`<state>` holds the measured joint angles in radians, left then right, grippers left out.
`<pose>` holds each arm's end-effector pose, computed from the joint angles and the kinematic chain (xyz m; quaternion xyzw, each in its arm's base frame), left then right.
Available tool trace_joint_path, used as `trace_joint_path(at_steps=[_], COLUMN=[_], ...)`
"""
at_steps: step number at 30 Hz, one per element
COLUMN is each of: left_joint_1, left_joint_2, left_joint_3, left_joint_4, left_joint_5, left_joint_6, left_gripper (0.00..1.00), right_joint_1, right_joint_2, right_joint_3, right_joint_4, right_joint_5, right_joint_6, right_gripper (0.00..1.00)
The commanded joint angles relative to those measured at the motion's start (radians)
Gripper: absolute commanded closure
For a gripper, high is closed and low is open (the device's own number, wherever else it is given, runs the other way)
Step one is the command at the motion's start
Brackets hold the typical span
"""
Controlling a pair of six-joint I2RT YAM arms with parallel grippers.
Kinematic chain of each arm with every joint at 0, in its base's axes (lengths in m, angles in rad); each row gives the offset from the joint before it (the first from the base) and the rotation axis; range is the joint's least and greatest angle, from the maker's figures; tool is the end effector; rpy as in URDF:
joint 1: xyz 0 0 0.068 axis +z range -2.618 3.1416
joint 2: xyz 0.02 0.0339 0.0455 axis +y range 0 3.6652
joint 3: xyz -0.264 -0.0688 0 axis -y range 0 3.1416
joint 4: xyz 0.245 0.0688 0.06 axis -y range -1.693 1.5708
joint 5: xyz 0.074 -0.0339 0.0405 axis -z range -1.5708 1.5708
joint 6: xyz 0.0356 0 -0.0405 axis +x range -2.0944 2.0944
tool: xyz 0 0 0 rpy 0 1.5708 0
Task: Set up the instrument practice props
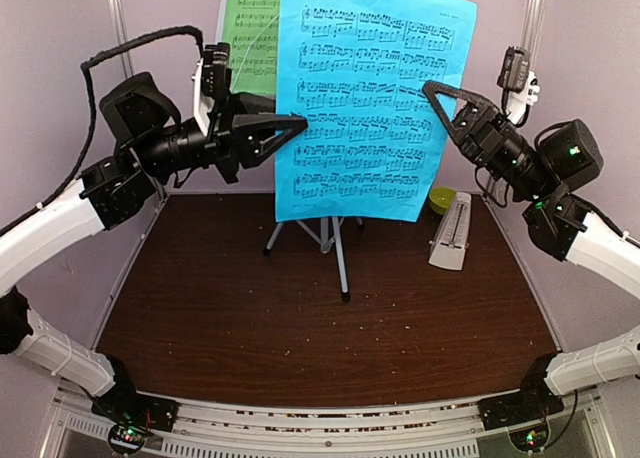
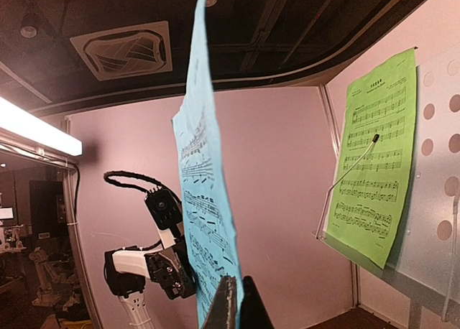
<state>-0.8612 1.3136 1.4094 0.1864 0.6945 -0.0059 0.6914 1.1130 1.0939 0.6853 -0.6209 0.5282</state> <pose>0.1706 -0.2336 0.4802 0.4818 0.4011 -0.5013 0.5964 0.1643 0.1628 0.4693 -0.3078 0.3924 0.5999 0.6256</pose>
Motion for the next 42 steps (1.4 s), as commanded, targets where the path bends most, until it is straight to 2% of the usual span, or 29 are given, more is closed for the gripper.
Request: trace_joint_path(at_steps=[1, 2, 3, 7, 13, 17, 20, 23, 29, 35, 39, 42], left_joint_1=[0.001, 0.001, 0.001, 0.002, 0.035, 0.106, 0.138, 0.154, 0.202, 0.224, 0.225, 0.225], left_joint_2=[0.03, 0.038, 0.049, 0.113, 0.205, 0.246, 0.288, 0.332, 0.397, 0.447, 0.45, 0.443], left_joint_3=[0.092, 0.112, 0.137, 0.259, 0.46, 0.539, 0.62, 0.692, 0.812, 0.856, 0.853, 0.852], left_joint_4=[0.029, 0.026, 0.019, -0.049, -0.166, -0.172, -0.193, -0.213, -0.293, -0.334, -0.325, -0.324], left_joint_5=[-0.045, -0.069, -0.096, -0.22, -0.399, -0.41, -0.405, -0.419, -0.469, -0.397, -0.36, -0.363], left_joint_6=[-0.01, -0.014, -0.019, -0.029, -0.073, -0.177, -0.203, -0.215, -0.245, -0.316, -0.316, -0.311], left_gripper=[0.92, 0.98, 1.0, 1.0, 1.0, 1.0, 1.0, 1.0, 1.0, 1.0, 1.0, 1.0], right_joint_1=[-0.018, -0.022, -0.026, -0.037, -0.042, -0.05, -0.053, -0.054, -0.058, -0.058, -0.055, -0.055], right_joint_2=[0.036, 0.046, 0.06, 0.131, 0.259, 0.321, 0.373, 0.415, 0.429, 0.432, 0.448, 0.457], right_joint_3=[0.076, 0.094, 0.119, 0.242, 0.464, 0.591, 0.68, 0.763, 0.776, 0.76, 0.807, 0.83], right_joint_4=[0.027, 0.012, -0.007, -0.105, -0.232, -0.331, -0.396, -0.465, -0.561, -0.564, -0.555, -0.582], right_joint_5=[0.069, 0.088, 0.114, 0.243, 0.415, 0.502, 0.559, 0.618, 0.675, 0.618, 0.572, 0.551], right_joint_6=[0.0, -0.006, -0.016, -0.063, -0.126, -0.171, -0.211, -0.245, -0.273, -0.272, -0.263, -0.25], right_gripper=[1.0, 1.0, 1.0, 0.98, 0.72, 0.68, 0.6, 0.57, 0.5, 0.53, 0.63, 0.62])
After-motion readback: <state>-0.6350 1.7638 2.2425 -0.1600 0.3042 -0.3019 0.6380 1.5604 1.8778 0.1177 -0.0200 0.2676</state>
